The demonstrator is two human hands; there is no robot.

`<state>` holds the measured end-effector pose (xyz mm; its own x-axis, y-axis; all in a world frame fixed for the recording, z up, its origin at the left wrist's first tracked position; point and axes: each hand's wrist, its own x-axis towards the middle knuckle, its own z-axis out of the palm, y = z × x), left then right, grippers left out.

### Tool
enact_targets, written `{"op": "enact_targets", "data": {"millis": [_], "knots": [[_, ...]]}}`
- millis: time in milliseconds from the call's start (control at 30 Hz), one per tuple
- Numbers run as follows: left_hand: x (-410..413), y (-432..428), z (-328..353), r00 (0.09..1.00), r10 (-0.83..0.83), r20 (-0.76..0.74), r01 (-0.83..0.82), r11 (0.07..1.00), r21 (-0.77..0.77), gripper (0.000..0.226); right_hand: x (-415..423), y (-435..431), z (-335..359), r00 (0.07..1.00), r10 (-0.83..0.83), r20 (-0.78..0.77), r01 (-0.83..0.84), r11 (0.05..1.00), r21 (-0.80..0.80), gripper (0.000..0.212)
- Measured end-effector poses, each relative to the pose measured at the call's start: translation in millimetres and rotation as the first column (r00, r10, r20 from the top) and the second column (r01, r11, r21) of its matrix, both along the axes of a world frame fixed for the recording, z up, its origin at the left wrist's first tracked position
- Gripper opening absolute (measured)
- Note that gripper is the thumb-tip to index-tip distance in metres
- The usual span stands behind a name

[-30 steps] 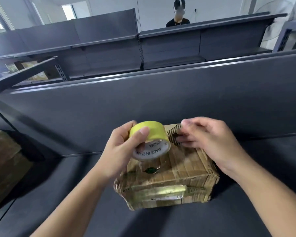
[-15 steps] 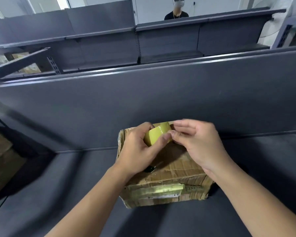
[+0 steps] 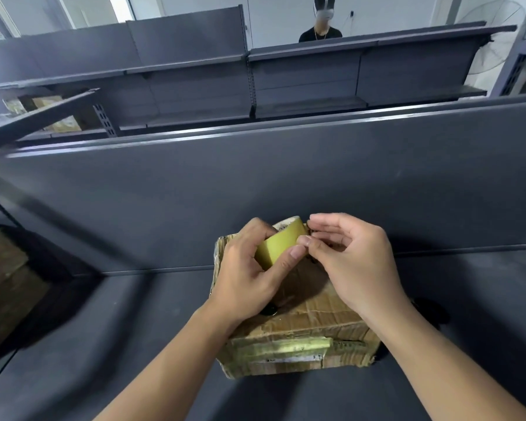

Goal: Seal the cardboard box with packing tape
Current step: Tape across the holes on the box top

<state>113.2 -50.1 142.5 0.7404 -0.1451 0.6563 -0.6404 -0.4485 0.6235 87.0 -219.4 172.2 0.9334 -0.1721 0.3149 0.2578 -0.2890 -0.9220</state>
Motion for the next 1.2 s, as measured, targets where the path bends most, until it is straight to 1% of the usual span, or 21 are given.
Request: {"op": "enact_targets", "data": {"millis": [267,433,600,733,1033,1133,1200], "knots": [[-1.7,1.7,-3.3,0.998,-0.041,0.056,0.043,0.998,-0.044,0.024,0.9,0.8,-6.0,0.999,0.004,-0.043,0.004,0.979,0.205,0.028],[-1.7,2.2,-4.3,0.997,-0.042,0.062,0.046,0.997,-0.062,0.026,5.4,3.1,-15.4,0.988,0.047,-0.148,0.019,0.908,0.418,0.022],[-1.0,2.9,-4.9,0.997,-0.024,0.070,0.028,0.997,-0.068,0.033,7.1,5.8,-16.9,0.980,0.059,-0.192,0.041,0.877,0.478,0.020],[0.3,2.6,-5.1,0.998,-0.023,0.061,0.027,0.997,-0.066,0.033,10.2,3.7,-13.9,0.970,0.075,-0.231,0.039,0.891,0.453,0.018],[1.7,2.7,-6.6,0.999,-0.001,0.054,0.003,0.999,-0.040,0.032,13.4,7.7,-16.0,0.955,0.046,-0.294,0.046,0.954,0.297,0.019],[2.4,3.0,-7.0,0.999,0.006,0.052,-0.005,1.000,-0.018,0.029,11.7,12.4,-19.3,0.953,0.020,-0.303,0.044,0.978,0.202,0.018],[2.5,3.7,-6.9,0.999,0.001,0.045,0.000,1.000,-0.014,0.028,9.8,16.7,-21.8,0.961,-0.026,-0.276,0.062,0.991,0.122,0.016]]}}
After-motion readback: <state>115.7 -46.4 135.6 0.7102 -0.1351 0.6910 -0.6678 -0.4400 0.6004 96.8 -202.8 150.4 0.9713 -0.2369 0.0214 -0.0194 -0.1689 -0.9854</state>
